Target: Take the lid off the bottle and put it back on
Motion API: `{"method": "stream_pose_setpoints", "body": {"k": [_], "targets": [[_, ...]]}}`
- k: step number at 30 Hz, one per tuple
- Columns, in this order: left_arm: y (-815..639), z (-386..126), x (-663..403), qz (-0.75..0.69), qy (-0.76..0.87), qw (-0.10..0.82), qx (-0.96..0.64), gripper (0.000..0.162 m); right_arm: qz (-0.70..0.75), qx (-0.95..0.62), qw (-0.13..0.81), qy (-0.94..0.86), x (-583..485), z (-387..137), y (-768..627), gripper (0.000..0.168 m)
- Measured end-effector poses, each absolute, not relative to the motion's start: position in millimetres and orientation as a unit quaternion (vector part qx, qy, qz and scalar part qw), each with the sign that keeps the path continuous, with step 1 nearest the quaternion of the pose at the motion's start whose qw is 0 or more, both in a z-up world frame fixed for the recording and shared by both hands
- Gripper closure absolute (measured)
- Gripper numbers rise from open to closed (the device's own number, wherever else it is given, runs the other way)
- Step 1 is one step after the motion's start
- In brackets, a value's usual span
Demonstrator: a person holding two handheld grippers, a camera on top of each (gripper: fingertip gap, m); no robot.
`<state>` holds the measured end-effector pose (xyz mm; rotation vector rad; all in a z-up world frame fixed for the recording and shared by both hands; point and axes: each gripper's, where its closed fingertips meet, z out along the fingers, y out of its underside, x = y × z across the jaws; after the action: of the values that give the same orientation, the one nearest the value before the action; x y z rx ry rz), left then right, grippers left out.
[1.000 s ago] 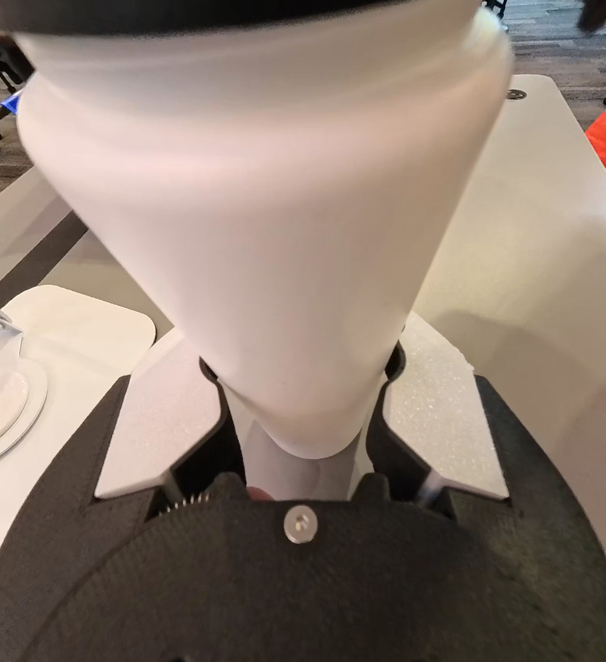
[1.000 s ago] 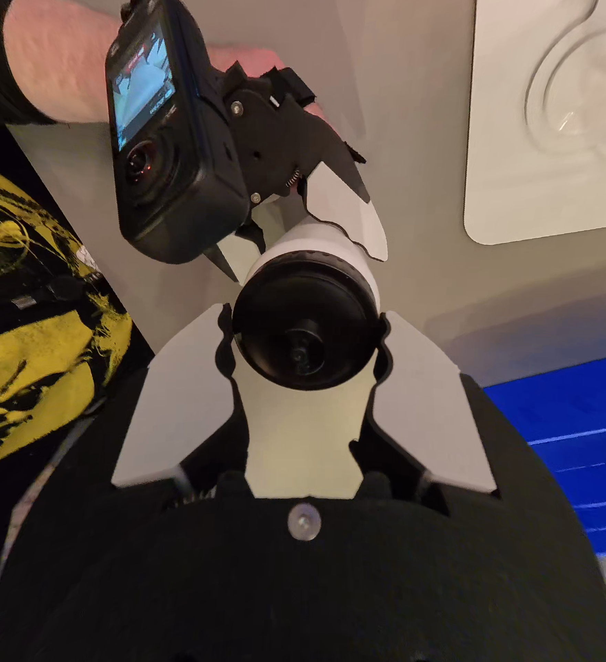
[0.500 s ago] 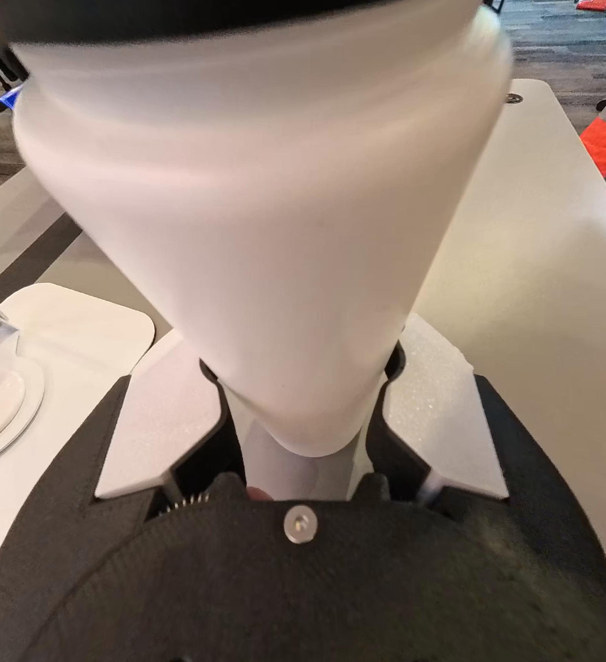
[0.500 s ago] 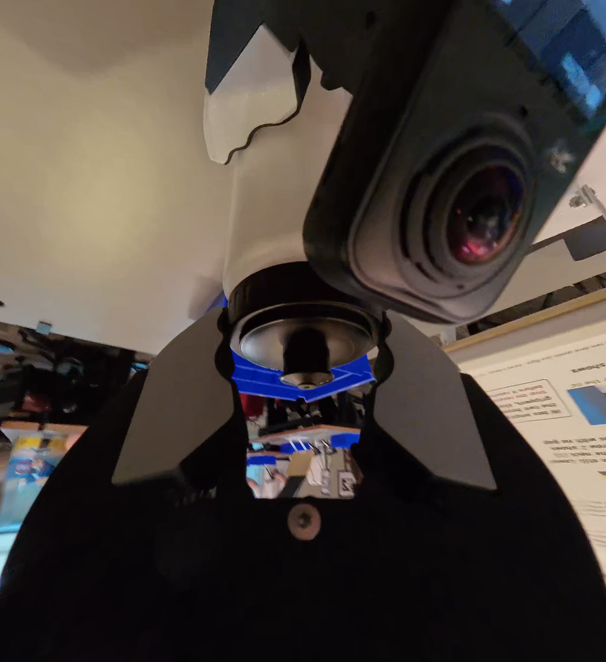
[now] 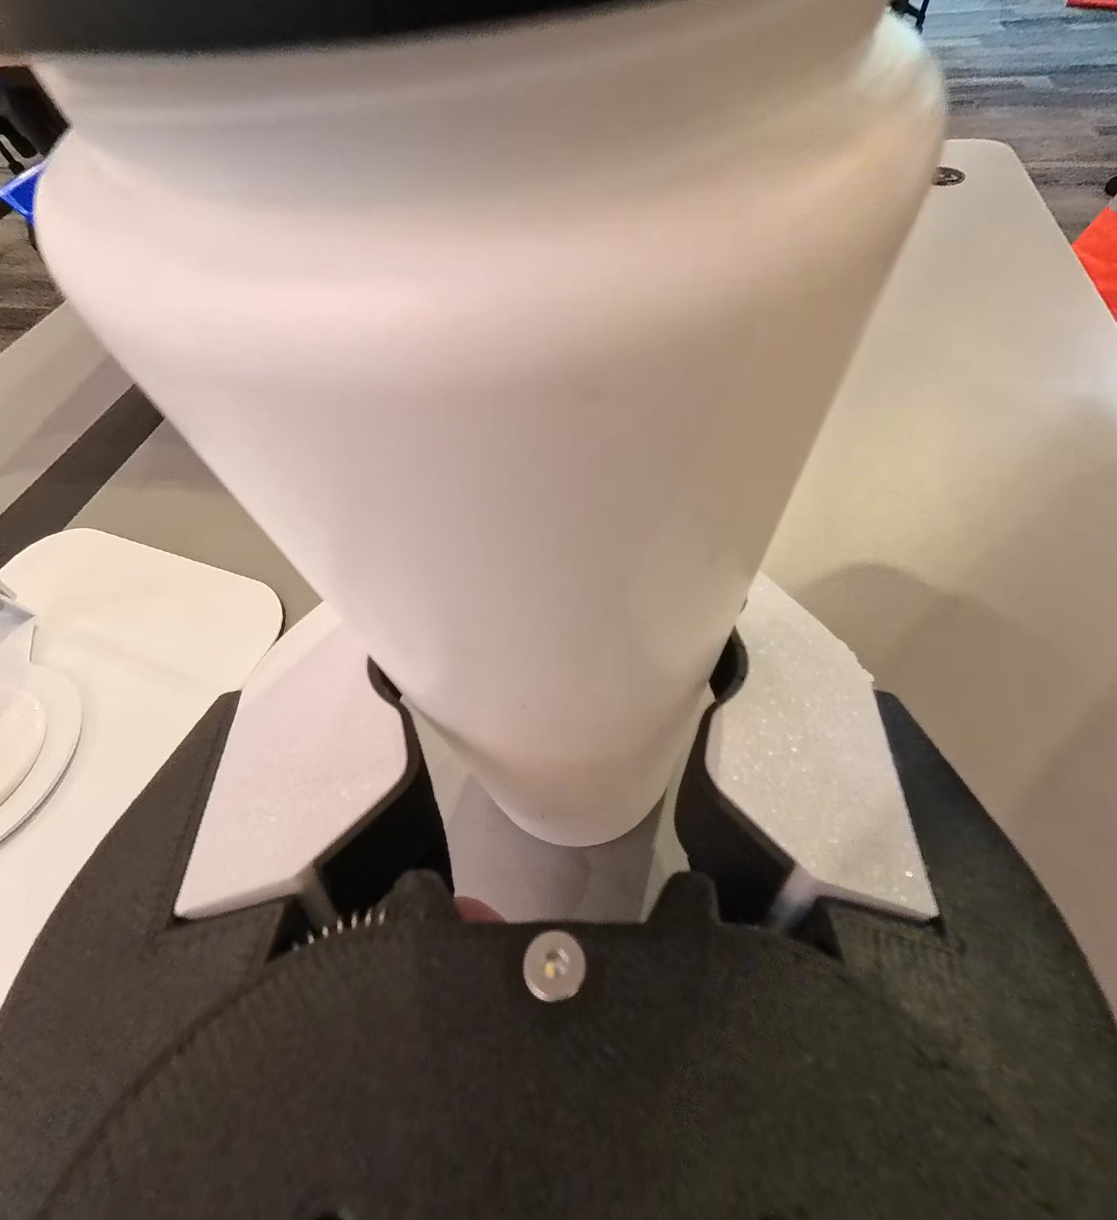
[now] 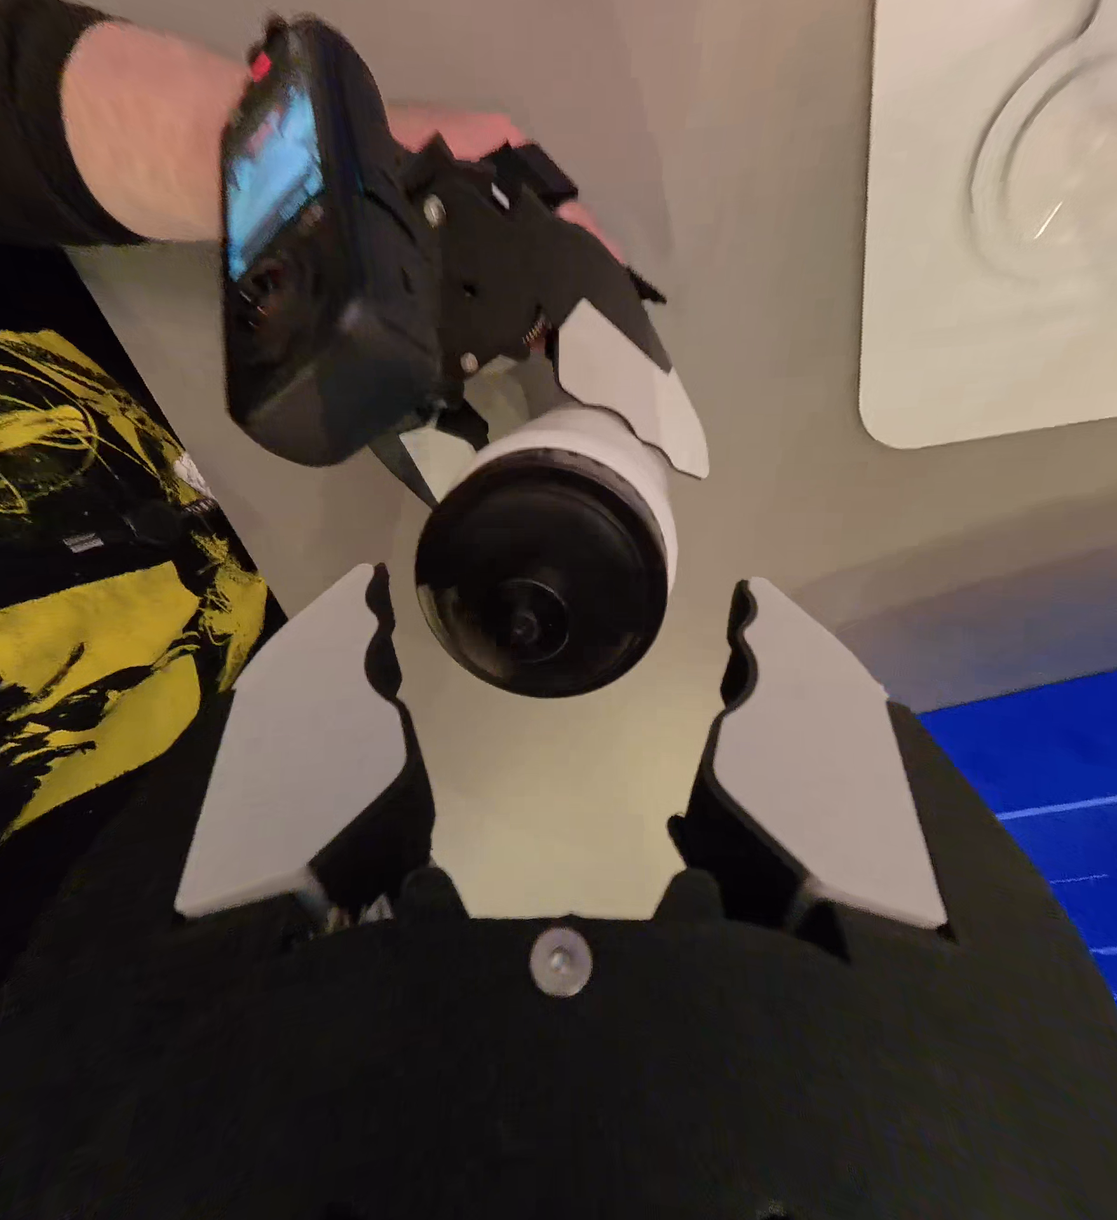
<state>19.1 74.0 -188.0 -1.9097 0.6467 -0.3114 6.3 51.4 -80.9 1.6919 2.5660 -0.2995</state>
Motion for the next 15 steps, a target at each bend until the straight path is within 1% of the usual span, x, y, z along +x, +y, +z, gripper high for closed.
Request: {"method": "stream_pose_setpoints", "body": {"k": [1, 2, 3, 8, 10, 15], "targets": [[74, -188, 19, -0.130, 0.270, 0.523, -0.798, 0.070, -0.096, 0.541, 0.030, 0.835, 9, -86, 50, 0.072], [74, -188, 19, -0.130, 0.270, 0.524, -0.797, 0.070, -0.103, 0.530, 0.035, 0.841, 9, -89, 46, 0.085], [74, -188, 19, -0.132, 0.270, 0.523, -0.797, 0.069, -0.103, 0.522, 0.030, 0.846, 8, -91, 45, 0.088], [74, -188, 19, -0.131, 0.270, 0.523, -0.797, 0.070, -0.056, 0.455, 0.036, 0.888, 12, -91, 48, 0.091], [74, -188, 20, -0.132, 0.271, 0.524, -0.797, 0.070, -0.017, 0.382, 0.036, 0.923, 13, -90, 51, 0.091], [74, -188, 20, -0.133, 0.271, 0.523, -0.797, 0.070, 0.136, 0.126, 0.029, 0.982, 11, -89, 64, 0.091]]}}
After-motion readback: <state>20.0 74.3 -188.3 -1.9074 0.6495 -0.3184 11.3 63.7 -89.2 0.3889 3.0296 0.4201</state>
